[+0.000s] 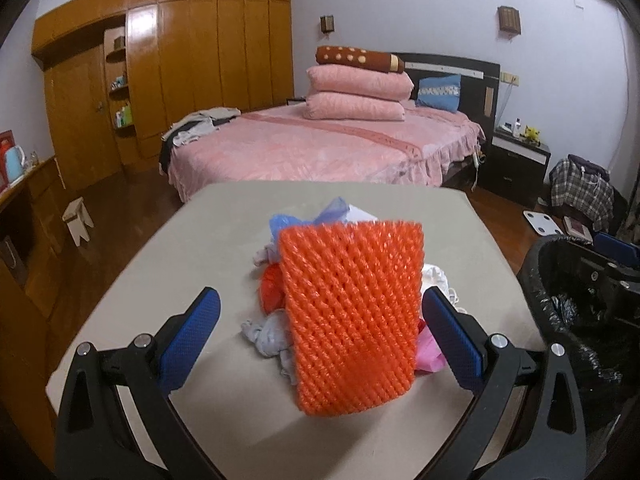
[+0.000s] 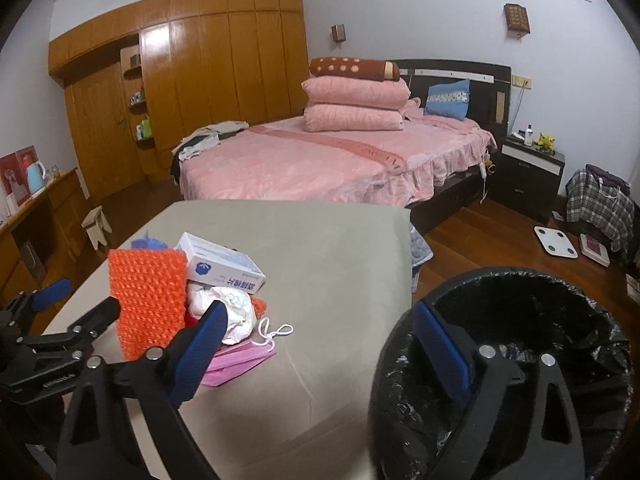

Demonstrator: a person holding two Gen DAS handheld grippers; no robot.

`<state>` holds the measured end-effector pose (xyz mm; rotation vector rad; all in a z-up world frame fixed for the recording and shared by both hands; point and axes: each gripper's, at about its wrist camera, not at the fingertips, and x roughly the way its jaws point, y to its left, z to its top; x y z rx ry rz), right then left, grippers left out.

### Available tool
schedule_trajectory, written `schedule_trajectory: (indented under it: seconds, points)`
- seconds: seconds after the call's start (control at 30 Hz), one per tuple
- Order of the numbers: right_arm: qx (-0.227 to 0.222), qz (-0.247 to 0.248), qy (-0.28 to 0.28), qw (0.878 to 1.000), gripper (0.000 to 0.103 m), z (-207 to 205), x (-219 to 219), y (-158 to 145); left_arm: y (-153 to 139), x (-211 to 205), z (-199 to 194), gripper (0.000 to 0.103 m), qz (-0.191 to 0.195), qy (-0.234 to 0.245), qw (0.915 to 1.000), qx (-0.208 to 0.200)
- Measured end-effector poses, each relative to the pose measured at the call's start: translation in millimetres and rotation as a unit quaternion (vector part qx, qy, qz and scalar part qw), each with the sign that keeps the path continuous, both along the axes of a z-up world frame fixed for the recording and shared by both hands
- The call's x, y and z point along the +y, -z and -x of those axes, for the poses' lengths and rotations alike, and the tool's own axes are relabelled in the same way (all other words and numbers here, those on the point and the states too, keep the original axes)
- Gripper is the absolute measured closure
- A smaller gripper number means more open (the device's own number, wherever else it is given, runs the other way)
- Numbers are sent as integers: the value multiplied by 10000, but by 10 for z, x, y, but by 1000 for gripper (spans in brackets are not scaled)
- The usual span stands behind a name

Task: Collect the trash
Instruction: 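Grasp the orange mesh sleeve with the left gripper and lift it, then grasp the red cloth with the right gripper while the left gripper holds the orange sleeve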

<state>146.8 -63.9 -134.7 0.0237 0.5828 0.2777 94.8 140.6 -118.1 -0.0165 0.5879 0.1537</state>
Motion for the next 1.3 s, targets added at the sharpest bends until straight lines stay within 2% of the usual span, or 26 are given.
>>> schedule_trajectory:
  seconds: [0.3,0.37,0.43,0.7,0.87,1.03,1.07,1.13,1.3]
  points:
    - [144,106,-14,9998,11,-171,62,128,312,23,-280,5,104,94,9992,373]
    - [192,104,-25,9998,11,-184,71,153,353,20,-297,8,162,148,9989,421]
    - [207,120,-39,9997,11,-195,87,169,374,6,-310,29,203,220,9984,483]
    - [201,164,-76,9996,11,-177,131,164,393,5,-266,68,363,278,9973,569]
    - [138,157,-106,9997,11,-153,150,122,245,-3,-189,69,475,212,9978,417]
    - [90,140,-151,9997,11,-119,187,83,65,6,-71,59,614,260,9975,234]
    - [84,141,-163,9997,11,-116,201,76,47,1,-56,59,625,280,9974,217]
    - [74,141,-190,9997,11,-99,224,67,27,-13,-30,71,644,353,9971,193]
    - [38,112,-260,9996,11,-86,280,49,1,83,16,77,745,401,9964,84]
